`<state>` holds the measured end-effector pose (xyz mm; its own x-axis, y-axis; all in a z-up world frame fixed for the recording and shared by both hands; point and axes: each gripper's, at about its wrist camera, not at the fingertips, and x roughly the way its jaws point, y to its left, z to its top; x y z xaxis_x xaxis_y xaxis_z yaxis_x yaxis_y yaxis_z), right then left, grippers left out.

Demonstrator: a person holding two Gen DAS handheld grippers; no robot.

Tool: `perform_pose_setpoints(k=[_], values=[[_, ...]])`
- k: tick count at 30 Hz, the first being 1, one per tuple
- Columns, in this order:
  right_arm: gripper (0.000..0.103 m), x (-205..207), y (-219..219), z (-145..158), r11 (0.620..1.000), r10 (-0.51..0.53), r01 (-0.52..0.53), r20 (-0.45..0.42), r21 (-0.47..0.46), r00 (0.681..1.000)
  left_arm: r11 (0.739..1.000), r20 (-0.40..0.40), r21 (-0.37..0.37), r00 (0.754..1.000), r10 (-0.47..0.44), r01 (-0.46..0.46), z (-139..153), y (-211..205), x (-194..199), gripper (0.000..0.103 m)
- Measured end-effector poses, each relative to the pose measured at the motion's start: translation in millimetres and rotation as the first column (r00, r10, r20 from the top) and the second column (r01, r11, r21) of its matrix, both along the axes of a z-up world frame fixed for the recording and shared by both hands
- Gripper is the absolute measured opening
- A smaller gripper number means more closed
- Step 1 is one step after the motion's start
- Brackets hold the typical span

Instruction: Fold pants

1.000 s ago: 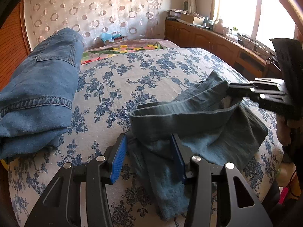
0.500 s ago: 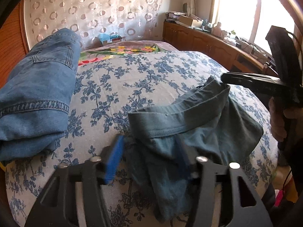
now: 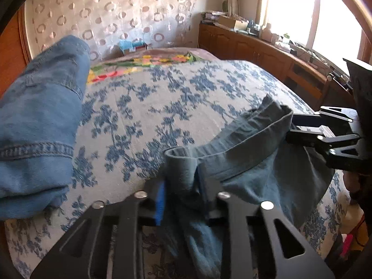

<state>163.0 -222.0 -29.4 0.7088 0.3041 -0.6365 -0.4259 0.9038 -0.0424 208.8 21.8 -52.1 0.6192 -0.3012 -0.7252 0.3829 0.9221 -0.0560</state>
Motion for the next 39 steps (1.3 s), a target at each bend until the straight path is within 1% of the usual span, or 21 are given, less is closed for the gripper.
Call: perform_pose_setpoints(k=[1, 2, 3, 5, 8, 9, 11, 13, 14, 15, 16, 17, 18, 19, 20, 22, 23, 24, 30, 36, 39], values=[[0.033, 4, -1, 1, 1.0, -0.015, 0.015, 0.005, 0.011, 1.0, 1.0, 0.005, -0.003, 1.0, 0.001, -0.001, 1, 1, 0, 0.018], [0.021, 7, -5, 4, 0.999, -0.031, 0.031, 0.013, 0.034, 0.999, 1.0, 0.01, -0.004, 1.0, 0.004, -0.004, 2, 2, 0, 0.017], [0.011, 9, -9, 7, 0.997, -0.057, 0.055, 0.032, 0.052, 0.998, 1.0, 0.014, 0.004, 1.0, 0.007, -0.008, 2, 3, 1, 0.016], [0.01, 14, -17, 12, 0.989, -0.134, 0.13, 0.063, 0.067, 0.989, 1.0, 0.01, 0.002, 1.0, 0.018, -0.018, 2, 6, 3, 0.016], [0.01, 15, -26, 15, 0.985, -0.126, 0.121, 0.033, 0.124, 0.991, 1.0, 0.004, -0.012, 1.0, 0.023, -0.022, 4, 8, 5, 0.016], [0.01, 13, -27, 16, 0.985, -0.12, 0.114, 0.037, 0.13, 0.992, 1.0, 0.0, -0.009, 1.0, 0.024, -0.024, 4, 7, 5, 0.018], [0.01, 8, -26, 17, 0.986, -0.104, 0.098, 0.041, 0.133, 0.994, 0.999, -0.001, 0.004, 0.999, 0.035, -0.035, 4, 6, 5, 0.026], [0.015, 4, -25, 16, 0.988, -0.094, 0.089, 0.039, 0.123, 0.995, 0.999, 0.003, 0.008, 0.999, 0.04, -0.04, 5, 7, 4, 0.037], [0.022, 2, -23, 15, 0.989, -0.092, 0.087, 0.04, 0.116, 0.995, 0.999, 0.004, 0.005, 0.999, 0.042, -0.042, 5, 7, 3, 0.041], [0.029, 0, -22, 14, 0.99, -0.085, 0.08, 0.041, 0.115, 0.996, 0.999, 0.007, -0.001, 0.999, 0.044, -0.044, 6, 8, 1, 0.049], [0.031, -1, -22, 14, 0.991, -0.075, 0.07, 0.039, 0.117, 0.996, 0.999, 0.009, -0.008, 0.999, 0.045, -0.045, 6, 9, -1, 0.054], [0.039, -2, -21, 13, 0.991, -0.065, 0.06, 0.035, 0.118, 0.997, 0.999, 0.007, -0.012, 0.999, 0.042, -0.042, 7, 9, -2, 0.058], [0.046, -1, -19, 12, 0.992, -0.059, 0.055, 0.029, 0.115, 0.998, 0.999, 0.006, -0.016, 0.999, 0.037, -0.037, 8, 8, -4, 0.066], [0.048, 0, -18, 11, 0.992, -0.055, 0.052, 0.023, 0.112, 0.998, 0.999, 0.012, -0.022, 0.999, 0.036, -0.035, 9, 8, -6, 0.074], [0.052, 0, -17, 10, 0.993, -0.05, 0.048, 0.018, 0.112, 0.999, 0.999, 0.021, -0.027, 0.999, 0.035, -0.034, 10, 8, -9, 0.078], [0.061, 2, -14, 7, 0.994, -0.059, 0.058, 0.014, 0.091, 0.998, 0.999, 0.032, -0.031, 0.999, 0.036, -0.035, 12, 8, -13, 0.079], [0.068, 3, -14, 6, 0.995, -0.061, 0.06, 0.01, 0.081, 0.998, 0.999, 0.031, -0.029, 0.999, 0.038, -0.037, 12, 8, -13, 0.08], [0.07, 4, -14, 5, 0.995, -0.064, 0.064, 0.003, 0.075, 0.998, 0.999, 0.028, -0.028, 0.999, 0.041, -0.04, 12, 8, -14, 0.08], [0.072, 16, -16, 0, 0.994, -0.075, 0.079, -0.049, 0.078, 0.996, 0.998, -0.008, -0.005, 0.998, 0.066, -0.066, 2, 12, -9, 0.08], [0.072, 30, -12, -7, 0.994, -0.06, 0.067, -0.088, 0.081, 0.994, 0.998, -0.083, 0.018, 0.994, 0.065, -0.064, -15, 13, -1, 0.08], [0.072, 34, -13, -8, 0.995, -0.053, 0.062, -0.101, 0.082, 0.993, 0.998, -0.076, 0.029, 0.995, 0.061, -0.059, -16, 12, -2, 0.081]])
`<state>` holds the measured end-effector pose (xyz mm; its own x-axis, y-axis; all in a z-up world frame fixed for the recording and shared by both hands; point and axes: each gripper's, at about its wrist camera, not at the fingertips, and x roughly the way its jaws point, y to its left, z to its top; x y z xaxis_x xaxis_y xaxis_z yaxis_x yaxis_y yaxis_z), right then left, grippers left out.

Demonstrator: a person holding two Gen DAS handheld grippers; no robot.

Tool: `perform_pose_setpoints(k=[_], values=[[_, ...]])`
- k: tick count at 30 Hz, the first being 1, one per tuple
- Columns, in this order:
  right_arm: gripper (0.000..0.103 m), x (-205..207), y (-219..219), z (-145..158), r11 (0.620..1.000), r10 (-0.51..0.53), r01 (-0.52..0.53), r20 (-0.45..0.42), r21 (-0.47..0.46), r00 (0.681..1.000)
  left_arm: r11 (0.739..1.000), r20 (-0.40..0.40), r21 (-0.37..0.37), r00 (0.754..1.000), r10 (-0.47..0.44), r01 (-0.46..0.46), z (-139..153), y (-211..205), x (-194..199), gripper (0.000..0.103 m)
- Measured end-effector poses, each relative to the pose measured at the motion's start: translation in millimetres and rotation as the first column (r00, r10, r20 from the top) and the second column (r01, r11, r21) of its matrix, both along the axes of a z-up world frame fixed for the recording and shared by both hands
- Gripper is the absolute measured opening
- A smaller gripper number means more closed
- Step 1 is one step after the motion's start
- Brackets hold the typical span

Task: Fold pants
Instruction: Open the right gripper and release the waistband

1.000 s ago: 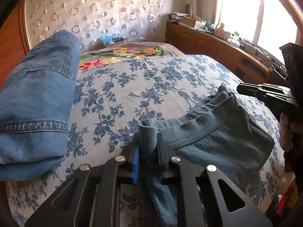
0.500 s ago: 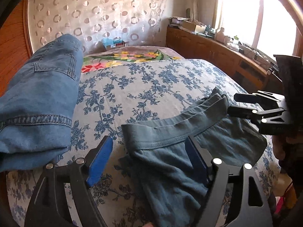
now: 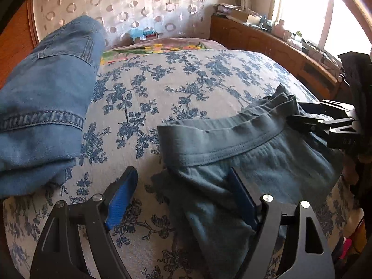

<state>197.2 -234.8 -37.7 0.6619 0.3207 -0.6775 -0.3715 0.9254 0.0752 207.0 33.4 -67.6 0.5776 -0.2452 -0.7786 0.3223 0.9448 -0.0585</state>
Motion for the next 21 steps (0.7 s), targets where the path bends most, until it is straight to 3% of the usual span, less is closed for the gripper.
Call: perform_pose_setpoints(k=[13, 15, 18, 21], values=[[0.072, 0, 2, -3, 1.0, 0.007, -0.006, 0.011, -0.011, 1.0, 1.0, -0.028, 0.013, 1.0, -0.014, 0.015, 0, 1, 8, 0.088], [0.072, 0, 3, -3, 1.0, 0.005, -0.005, 0.013, -0.016, 1.0, 1.0, -0.038, -0.026, 0.999, -0.002, 0.001, 2, 7, 9, 0.088], [0.072, -1, 4, -3, 1.0, 0.004, -0.004, 0.016, -0.024, 1.0, 0.994, -0.044, -0.113, 0.999, -0.001, -0.004, 5, 15, 13, 0.081], [0.072, -1, 4, -3, 1.0, 0.005, -0.005, 0.015, -0.02, 1.0, 0.992, -0.051, -0.125, 0.999, -0.004, -0.002, 6, 16, 15, 0.067]])
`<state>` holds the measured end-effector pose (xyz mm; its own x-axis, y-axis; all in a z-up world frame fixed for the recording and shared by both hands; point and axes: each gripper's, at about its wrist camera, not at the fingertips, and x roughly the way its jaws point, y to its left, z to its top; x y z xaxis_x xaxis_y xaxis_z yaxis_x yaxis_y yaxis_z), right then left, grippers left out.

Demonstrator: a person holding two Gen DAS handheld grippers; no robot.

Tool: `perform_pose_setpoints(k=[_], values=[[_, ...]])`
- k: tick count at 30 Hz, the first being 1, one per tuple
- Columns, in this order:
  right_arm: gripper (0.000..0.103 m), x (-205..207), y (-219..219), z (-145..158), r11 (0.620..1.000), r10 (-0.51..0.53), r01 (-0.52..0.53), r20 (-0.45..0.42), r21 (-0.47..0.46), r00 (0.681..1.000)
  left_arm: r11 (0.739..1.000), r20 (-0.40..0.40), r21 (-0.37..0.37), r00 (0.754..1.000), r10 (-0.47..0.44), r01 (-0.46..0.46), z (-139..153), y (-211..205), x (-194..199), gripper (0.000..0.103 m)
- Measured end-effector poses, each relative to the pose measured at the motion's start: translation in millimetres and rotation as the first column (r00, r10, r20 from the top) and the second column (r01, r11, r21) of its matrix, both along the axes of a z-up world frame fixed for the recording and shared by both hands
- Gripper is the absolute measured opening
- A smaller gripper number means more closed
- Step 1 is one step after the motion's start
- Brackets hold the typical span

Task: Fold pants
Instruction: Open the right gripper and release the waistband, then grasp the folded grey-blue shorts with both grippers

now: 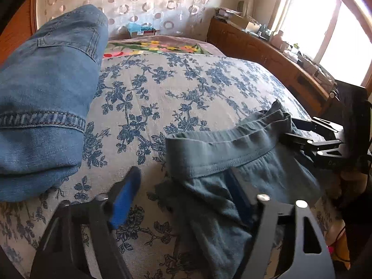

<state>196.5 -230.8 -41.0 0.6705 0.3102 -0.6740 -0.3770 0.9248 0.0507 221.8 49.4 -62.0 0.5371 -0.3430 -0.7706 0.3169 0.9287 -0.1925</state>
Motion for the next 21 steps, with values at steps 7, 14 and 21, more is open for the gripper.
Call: perform_pose_setpoints(k=[7, 14, 21], values=[[0.072, 0.1, -0.2, 0.1, 1.0, 0.001, -0.001, 0.0, 0.003, 1.0, 1.0, -0.002, -0.006, 1.0, 0.003, -0.003, -0.6, 0.0, -2.1, 0.051], [0.041, -1.7, 1.0, 0.5, 0.997, 0.061, -0.06, -0.011, 0.05, 0.998, 1.0, 0.013, -0.025, 1.0, -0.006, 0.006, -1.1, -1.8, -2.6, 0.044], [0.019, -8.2, 0.3, 3.4, 0.993, 0.074, -0.073, 0.0, 0.092, 0.997, 0.998, -0.001, -0.064, 1.0, -0.021, 0.021, -0.4, -5.9, -3.7, 0.02]])
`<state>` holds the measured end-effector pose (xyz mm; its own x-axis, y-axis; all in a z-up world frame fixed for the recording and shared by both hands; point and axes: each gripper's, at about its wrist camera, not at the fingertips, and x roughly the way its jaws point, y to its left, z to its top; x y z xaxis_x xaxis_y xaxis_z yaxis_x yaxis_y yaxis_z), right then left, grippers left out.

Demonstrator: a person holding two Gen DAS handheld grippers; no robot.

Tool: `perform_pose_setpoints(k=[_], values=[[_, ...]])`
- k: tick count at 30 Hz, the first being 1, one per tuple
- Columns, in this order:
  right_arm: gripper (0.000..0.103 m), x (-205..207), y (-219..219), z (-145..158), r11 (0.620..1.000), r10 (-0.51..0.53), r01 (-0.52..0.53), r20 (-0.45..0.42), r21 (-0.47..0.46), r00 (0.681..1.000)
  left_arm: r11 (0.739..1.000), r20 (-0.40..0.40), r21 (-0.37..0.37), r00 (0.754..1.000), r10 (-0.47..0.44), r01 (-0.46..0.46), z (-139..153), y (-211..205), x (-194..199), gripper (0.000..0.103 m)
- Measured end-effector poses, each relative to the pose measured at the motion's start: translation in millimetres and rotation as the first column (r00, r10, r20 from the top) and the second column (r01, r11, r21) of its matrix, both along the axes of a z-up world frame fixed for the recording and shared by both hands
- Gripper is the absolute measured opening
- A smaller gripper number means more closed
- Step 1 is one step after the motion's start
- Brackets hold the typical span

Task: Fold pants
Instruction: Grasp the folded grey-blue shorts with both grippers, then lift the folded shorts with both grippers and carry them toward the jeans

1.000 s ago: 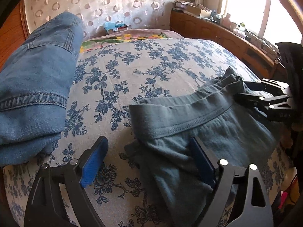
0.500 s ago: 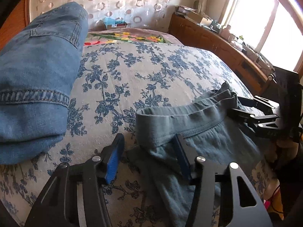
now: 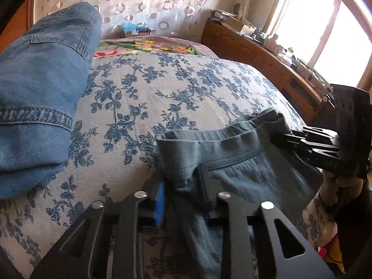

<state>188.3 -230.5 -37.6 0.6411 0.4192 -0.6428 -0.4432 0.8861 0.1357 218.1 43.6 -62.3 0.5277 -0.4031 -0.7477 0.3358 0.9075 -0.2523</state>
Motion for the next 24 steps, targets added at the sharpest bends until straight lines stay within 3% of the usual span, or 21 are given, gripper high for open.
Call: perform_pose_setpoints(k=[3, 12, 24], values=[[0.018, -8, -1, 5, 1.0, -0.004, 0.004, 0.036, 0.007, 0.999, 1.0, 0.029, -0.02, 1.0, 0.002, -0.002, 8, 0, -8, 0.016], [0.017, -40, -2, 39, 1.0, -0.008, 0.004, 0.162, 0.023, 0.987, 0.999, 0.179, -0.039, 0.984, 0.008, -0.001, 56, 4, -43, 0.014], [0.017, -63, 9, 86, 0.999, 0.031, -0.028, 0.284, -0.015, 0.958, 0.998, 0.271, -0.062, 0.961, 0.045, -0.029, 91, 23, -57, 0.014]])
